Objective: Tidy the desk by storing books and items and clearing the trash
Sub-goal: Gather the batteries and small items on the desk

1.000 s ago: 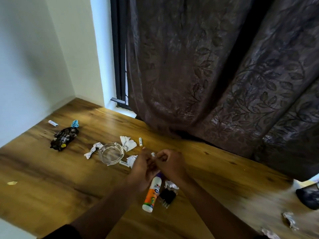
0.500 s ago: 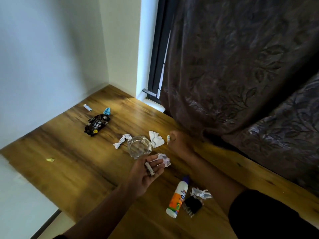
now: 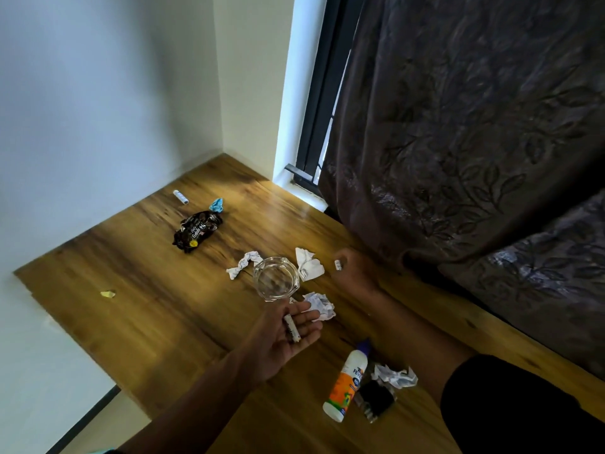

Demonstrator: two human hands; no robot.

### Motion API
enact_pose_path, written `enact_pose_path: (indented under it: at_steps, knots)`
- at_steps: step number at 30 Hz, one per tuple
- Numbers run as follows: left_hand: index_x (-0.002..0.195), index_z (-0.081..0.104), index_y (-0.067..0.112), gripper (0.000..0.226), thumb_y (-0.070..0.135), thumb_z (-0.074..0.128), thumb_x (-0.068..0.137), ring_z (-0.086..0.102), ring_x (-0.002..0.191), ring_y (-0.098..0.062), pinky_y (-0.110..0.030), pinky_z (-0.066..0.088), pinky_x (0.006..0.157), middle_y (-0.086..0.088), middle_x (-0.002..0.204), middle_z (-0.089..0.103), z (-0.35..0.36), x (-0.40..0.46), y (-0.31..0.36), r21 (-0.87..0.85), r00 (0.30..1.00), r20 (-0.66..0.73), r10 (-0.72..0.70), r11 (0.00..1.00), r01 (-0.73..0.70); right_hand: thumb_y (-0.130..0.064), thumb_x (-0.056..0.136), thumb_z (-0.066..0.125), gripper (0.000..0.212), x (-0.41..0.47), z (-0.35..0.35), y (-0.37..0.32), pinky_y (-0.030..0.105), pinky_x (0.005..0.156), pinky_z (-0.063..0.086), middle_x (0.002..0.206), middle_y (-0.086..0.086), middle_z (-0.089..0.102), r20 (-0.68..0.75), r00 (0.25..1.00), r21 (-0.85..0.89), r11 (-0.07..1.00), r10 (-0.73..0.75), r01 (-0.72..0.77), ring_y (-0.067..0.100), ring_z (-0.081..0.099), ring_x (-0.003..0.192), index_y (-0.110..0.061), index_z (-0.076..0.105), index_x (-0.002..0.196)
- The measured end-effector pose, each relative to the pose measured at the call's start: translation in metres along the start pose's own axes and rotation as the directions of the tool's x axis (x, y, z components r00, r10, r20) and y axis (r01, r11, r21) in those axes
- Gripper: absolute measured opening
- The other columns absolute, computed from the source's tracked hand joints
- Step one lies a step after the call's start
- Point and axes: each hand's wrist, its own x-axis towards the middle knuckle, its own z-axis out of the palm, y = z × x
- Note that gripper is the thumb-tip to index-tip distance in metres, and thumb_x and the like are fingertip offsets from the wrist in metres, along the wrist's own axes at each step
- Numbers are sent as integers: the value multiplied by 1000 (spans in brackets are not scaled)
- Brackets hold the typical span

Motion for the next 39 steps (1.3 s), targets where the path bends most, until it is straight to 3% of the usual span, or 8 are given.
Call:
enact_pose_path:
  at_steps: [6,11,14,16,19,25,33,39]
  knots:
    - [131,59,-2,50,38,40,109,65,117,-39,-48,54,94,-23,122,71,-2,3,-13,-126,998,66,-17,992,25,-19,76,70,37,-63,-15,-39,39,77,59,89,-8,70,31,974,166,962,-226,218,12,68,83,-27,69,112]
    - [123,64,3,38,32,51,101,73,100,-30,-46,58,86,-18,112,75,-5,-7,-20,-178,997,52,62,983,-52,-26,77,74,40,-118,-4,-59,32,67,55,89,-6,68,127,910,60,919,-394,389,10,65,77,-31,65,116]
    - [118,66,3,46,35,60,85,70,86,-24,-36,55,75,-14,104,73,-14,-13,-22,-205,994,58,96,975,-82,-35,80,66,38,-139,10,-63,32,72,54,102,-4,67,185,884,6,900,-428,435,15,64,89,-35,58,118]
    - [121,66,3,48,42,54,94,66,91,-24,-36,52,85,-14,108,69,-20,-16,-21,-267,994,62,92,961,-73,-34,83,65,35,-143,16,-62,30,78,52,111,-3,64,179,875,8,890,-450,456,14,63,96,-34,58,117]
    - [119,65,3,46,40,43,104,63,105,-25,-43,45,104,-15,124,64,-31,-21,-20,-330,994,50,102,941,-80,-26,85,60,32,-133,21,-60,35,80,52,112,2,64,72,904,-78,901,-422,427,22,63,98,-28,64,117]
    - [130,59,0,47,36,42,106,63,117,-38,-49,56,90,-24,123,70,-57,-35,-25,-383,993,32,117,919,-96,-31,89,57,26,-116,31,-55,37,82,52,118,1,64,44,951,-441,848,-306,293,28,64,108,-28,66,113]
    - [128,62,2,47,37,54,97,60,124,-37,-49,47,104,-20,128,69,-79,-49,-20,-368,988,64,140,924,-107,-37,102,52,23,-103,46,-60,35,82,51,120,3,65,113,940,-614,721,-322,321,25,66,107,-24,66,113]
    - [129,61,1,58,37,58,84,57,128,-38,-49,44,108,-20,129,68,-85,-53,-18,-376,987,69,144,920,-108,-37,100,56,22,-100,45,-68,35,83,52,117,5,68,113,946,-597,740,-303,308,27,66,109,-21,66,112]
